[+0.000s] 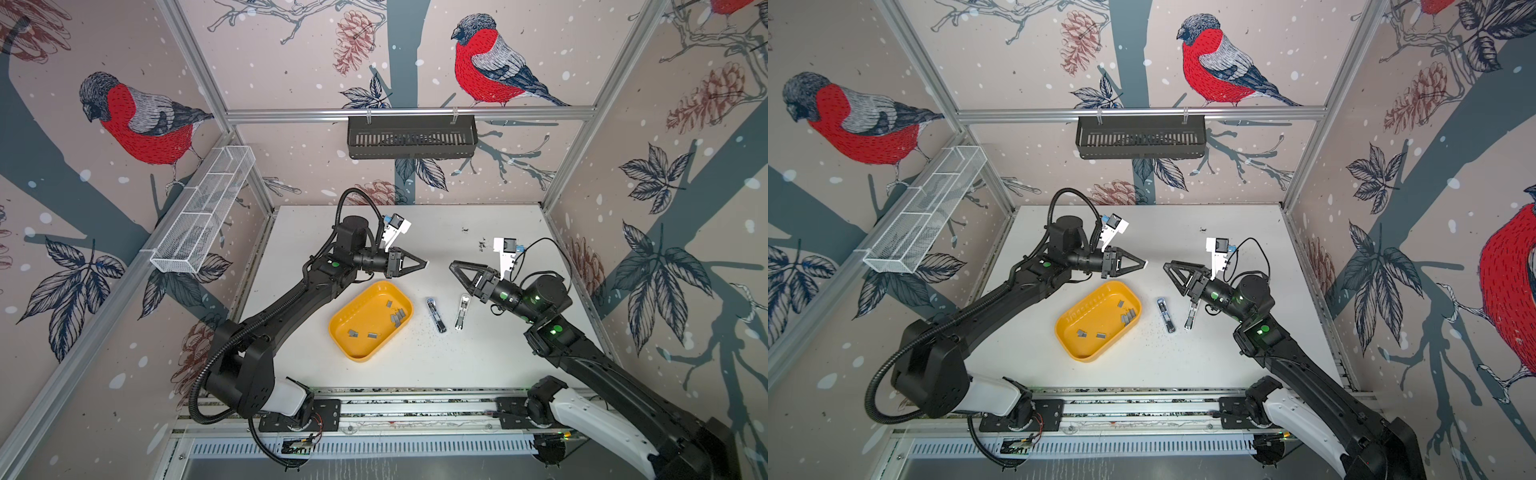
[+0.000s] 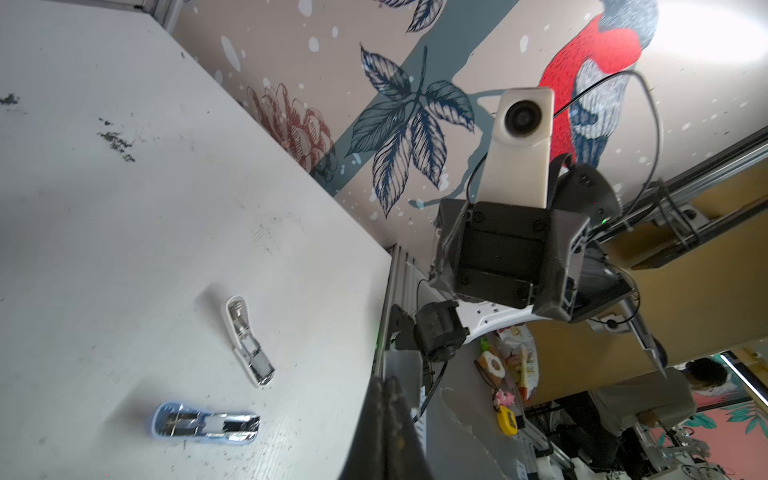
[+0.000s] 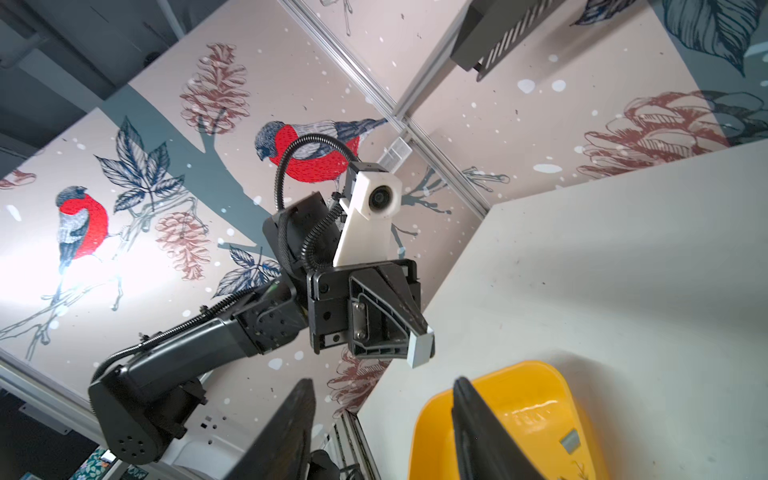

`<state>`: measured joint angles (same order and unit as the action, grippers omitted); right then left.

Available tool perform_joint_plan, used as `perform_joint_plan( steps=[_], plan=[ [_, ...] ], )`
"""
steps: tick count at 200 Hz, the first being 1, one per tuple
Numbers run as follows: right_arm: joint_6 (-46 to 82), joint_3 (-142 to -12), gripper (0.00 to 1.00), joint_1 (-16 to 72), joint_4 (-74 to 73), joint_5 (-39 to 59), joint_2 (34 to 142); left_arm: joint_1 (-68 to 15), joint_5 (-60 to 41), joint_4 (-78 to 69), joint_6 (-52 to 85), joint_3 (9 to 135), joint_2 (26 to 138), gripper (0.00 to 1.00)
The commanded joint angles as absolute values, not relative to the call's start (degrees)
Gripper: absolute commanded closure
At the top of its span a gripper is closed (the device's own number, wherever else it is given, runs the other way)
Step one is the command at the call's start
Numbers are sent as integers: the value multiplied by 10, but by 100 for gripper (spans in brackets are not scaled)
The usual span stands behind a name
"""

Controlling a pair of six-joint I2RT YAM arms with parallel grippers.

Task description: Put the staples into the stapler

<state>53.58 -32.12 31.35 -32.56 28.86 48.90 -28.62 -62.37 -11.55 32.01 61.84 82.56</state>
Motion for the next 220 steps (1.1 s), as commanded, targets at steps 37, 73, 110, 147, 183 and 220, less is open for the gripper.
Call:
perform_joint_plan(
  steps=[37,73,110,147,183,220],
  plan=[
    [594,-362,43,330,-431,265,518,-320,-614,-424,598,594,817,100],
    [597,-381,43,342,-432,260,535,-330,-595,-483,670,584,821,100],
    [604,-388,45,350,-436,253,545,-335,-577,-497,679,575,811,100],
    [603,-395,48,357,-435,253,555,-339,-574,-497,674,576,812,100],
    [602,-402,53,361,-437,256,564,-343,-571,-486,660,577,813,100],
    [594,-412,57,366,-429,257,569,-344,-574,-475,657,578,813,100]
  ],
)
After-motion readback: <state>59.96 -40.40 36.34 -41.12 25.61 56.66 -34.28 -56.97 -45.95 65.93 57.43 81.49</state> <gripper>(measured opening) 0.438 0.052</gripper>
